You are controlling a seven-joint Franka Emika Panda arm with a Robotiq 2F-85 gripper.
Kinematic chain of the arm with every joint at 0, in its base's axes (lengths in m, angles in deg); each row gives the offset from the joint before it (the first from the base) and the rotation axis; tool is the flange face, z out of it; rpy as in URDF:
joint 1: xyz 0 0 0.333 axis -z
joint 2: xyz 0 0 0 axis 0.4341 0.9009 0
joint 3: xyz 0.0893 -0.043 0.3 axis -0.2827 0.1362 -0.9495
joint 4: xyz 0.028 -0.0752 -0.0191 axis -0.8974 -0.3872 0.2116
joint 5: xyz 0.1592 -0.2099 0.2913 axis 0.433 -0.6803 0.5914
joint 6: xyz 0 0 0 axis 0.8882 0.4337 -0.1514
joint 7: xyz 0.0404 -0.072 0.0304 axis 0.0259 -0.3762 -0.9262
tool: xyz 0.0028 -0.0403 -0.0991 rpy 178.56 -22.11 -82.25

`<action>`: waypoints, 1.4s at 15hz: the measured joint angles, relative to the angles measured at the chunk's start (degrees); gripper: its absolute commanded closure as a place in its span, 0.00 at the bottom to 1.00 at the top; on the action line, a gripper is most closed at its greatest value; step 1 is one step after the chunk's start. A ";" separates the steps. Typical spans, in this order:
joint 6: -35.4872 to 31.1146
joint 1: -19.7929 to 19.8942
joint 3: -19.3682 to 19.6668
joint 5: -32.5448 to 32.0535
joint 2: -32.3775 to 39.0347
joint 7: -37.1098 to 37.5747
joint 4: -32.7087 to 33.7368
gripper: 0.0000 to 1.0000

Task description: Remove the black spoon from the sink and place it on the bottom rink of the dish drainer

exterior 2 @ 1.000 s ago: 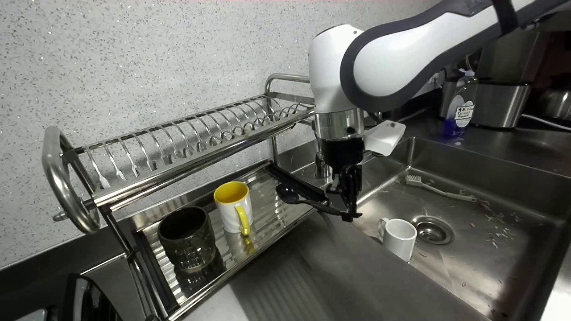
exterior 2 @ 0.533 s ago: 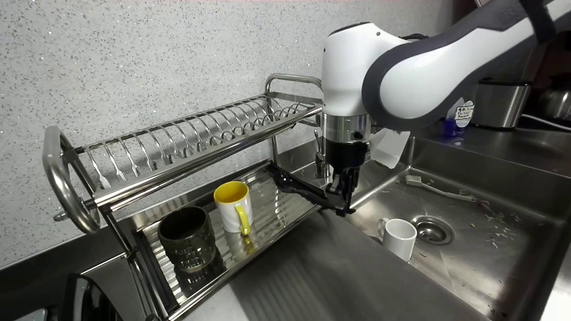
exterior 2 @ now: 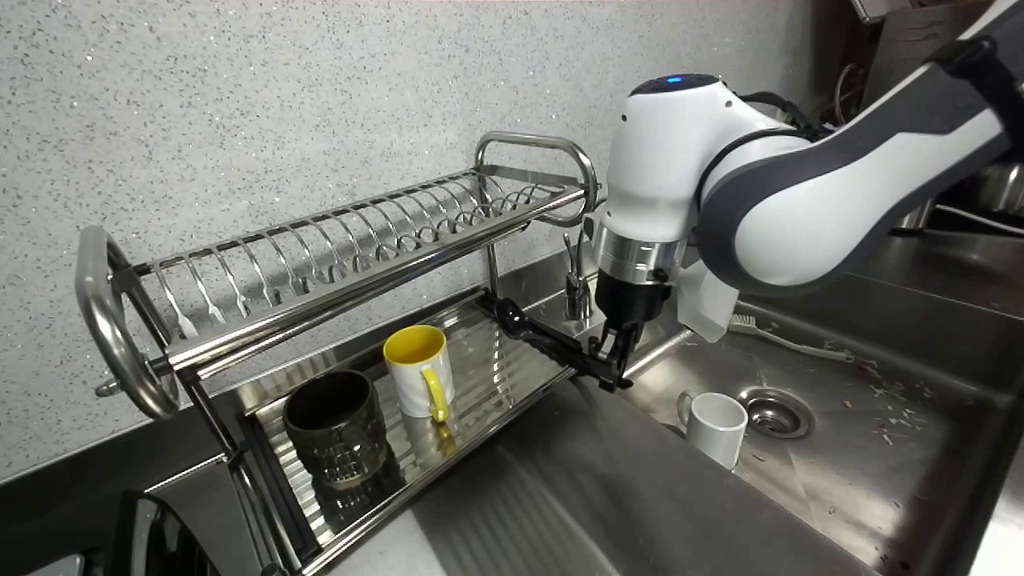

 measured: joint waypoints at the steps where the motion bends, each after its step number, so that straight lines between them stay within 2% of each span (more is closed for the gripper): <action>1: -1.62 -0.32 0.37 -0.38 -0.58 0.60 -1.21 0.94; 4: -3.53 -1.06 1.44 -1.14 -1.67 1.85 -2.73 0.94; 9: -3.25 -0.83 2.31 -1.14 -1.70 1.87 -1.37 0.94; 20: 1.08 -1.03 2.97 -1.13 6.77 1.87 9.49 0.94; 21: 1.60 -1.03 2.97 -1.13 7.50 1.87 10.30 0.72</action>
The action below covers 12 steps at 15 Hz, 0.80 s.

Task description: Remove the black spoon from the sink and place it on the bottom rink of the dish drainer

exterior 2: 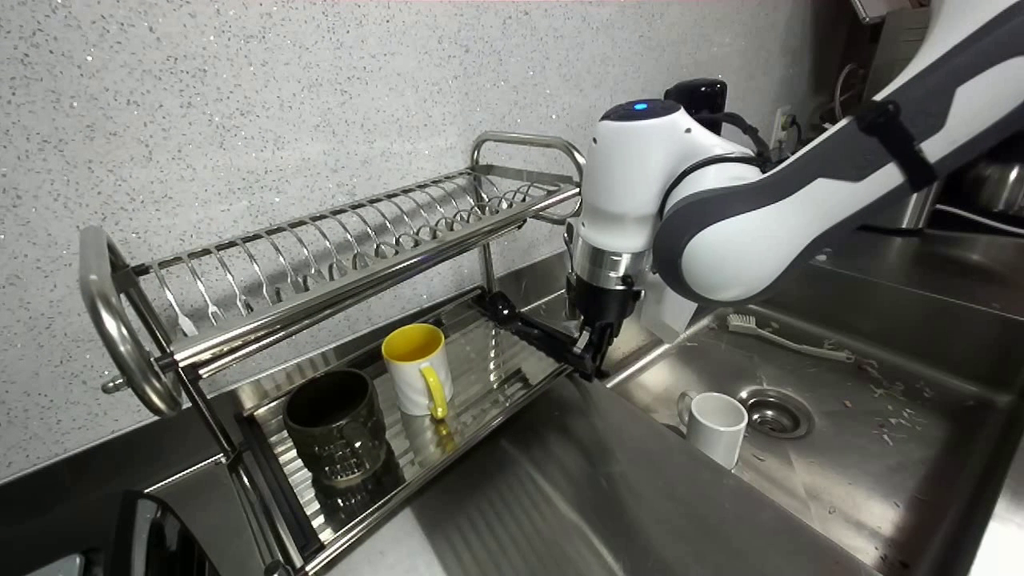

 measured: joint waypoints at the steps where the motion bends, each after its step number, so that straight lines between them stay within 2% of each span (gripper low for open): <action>1: 0.55 0.00 -0.01 0.00 0.63 0.00 0.73 0.50; 3: 1.29 -0.01 -0.10 0.05 1.50 0.00 1.78 0.46; 4: 1.35 -0.01 -0.21 0.06 1.73 0.00 2.12 0.41; 9: 1.35 -0.47 -0.52 0.06 1.48 0.00 2.48 0.02; 12: 1.24 -1.10 -0.53 0.06 -1.11 0.00 0.58 0.00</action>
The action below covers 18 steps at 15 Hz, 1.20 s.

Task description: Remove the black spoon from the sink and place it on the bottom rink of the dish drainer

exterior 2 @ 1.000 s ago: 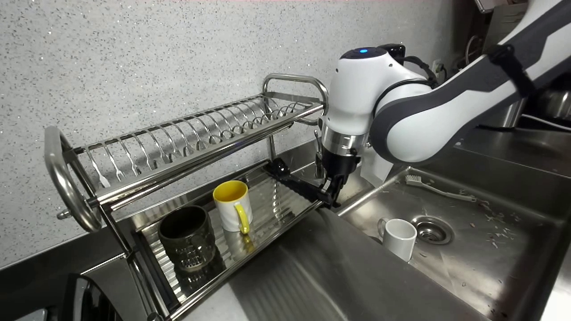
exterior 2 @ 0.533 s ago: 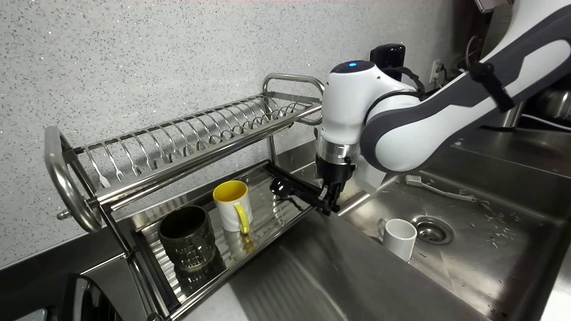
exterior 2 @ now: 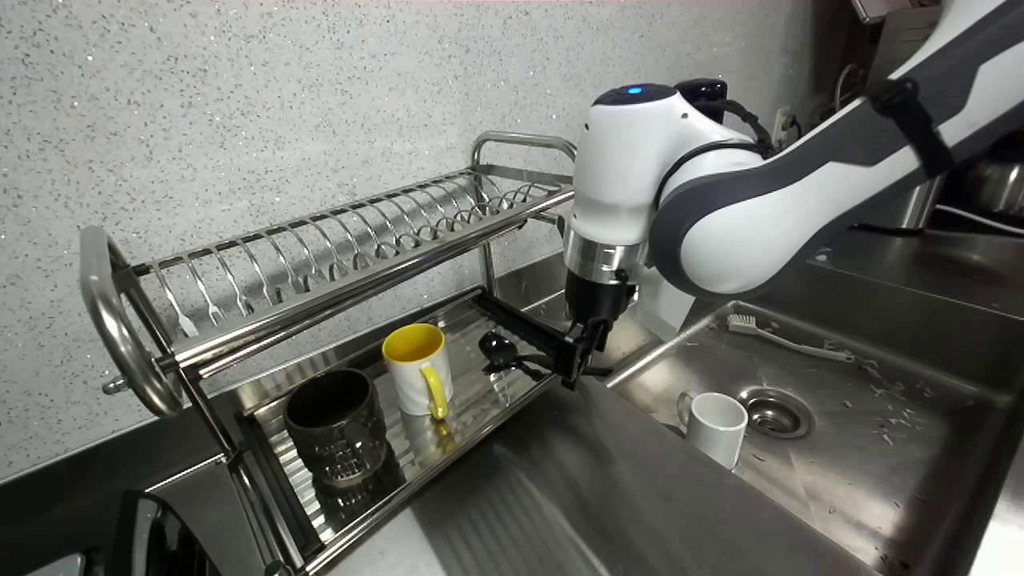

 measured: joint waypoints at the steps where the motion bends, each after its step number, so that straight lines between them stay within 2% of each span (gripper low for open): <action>1: -0.07 -0.12 0.00 0.00 -1.67 0.01 -1.59 0.00; 12: 0.39 2.07 -0.16 0.15 -28.16 4.22 -29.73 0.00; 18: 9.65 6.25 -1.67 1.15 -38.21 4.24 -38.31 0.00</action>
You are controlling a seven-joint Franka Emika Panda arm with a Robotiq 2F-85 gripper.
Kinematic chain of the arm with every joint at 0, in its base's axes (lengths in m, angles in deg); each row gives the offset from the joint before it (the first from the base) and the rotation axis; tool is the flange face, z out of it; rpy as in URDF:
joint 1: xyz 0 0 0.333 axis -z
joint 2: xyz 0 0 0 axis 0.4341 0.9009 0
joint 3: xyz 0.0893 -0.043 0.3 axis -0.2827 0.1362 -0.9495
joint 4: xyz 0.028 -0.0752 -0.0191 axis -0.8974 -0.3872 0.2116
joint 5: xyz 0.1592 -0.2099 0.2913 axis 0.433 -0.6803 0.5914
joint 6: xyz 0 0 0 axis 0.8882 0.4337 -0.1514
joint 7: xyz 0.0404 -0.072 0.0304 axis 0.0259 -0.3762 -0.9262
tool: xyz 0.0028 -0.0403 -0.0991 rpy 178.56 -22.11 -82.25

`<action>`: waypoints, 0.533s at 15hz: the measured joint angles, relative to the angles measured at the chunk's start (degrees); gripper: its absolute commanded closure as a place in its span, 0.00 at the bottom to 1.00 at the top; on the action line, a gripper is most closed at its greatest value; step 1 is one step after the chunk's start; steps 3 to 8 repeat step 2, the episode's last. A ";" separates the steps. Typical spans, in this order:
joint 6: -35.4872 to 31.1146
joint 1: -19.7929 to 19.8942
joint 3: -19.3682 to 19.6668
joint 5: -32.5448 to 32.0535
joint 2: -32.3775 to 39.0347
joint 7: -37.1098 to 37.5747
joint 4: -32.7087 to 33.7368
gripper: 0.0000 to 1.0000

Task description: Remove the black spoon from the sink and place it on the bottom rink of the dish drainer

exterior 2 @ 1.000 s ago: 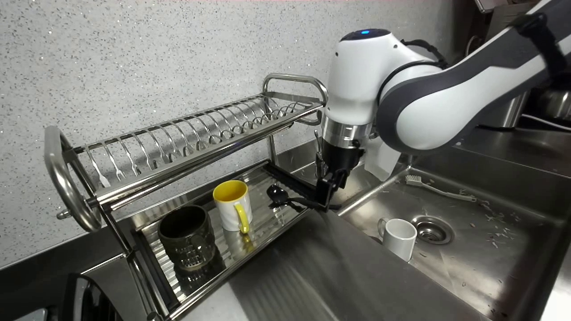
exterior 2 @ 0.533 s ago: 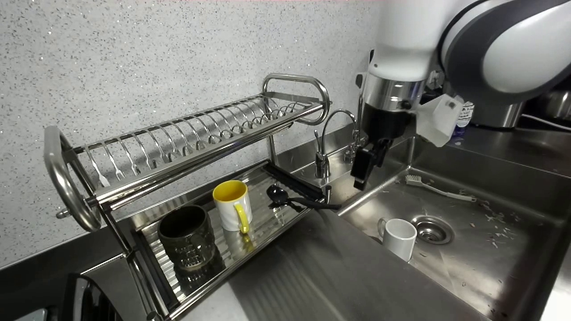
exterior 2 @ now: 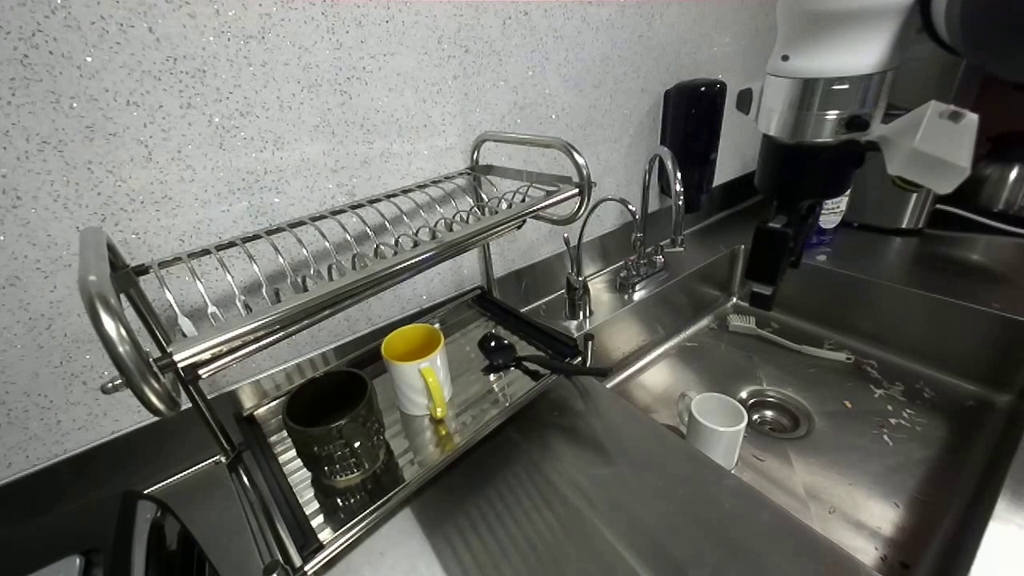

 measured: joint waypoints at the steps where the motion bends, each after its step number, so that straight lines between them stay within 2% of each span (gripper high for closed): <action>1: 1.53 0.75 -0.14 0.24 -1.23 0.00 -0.84 0.00; 8: 2.83 1.56 -0.31 0.56 -2.38 0.00 -1.59 0.00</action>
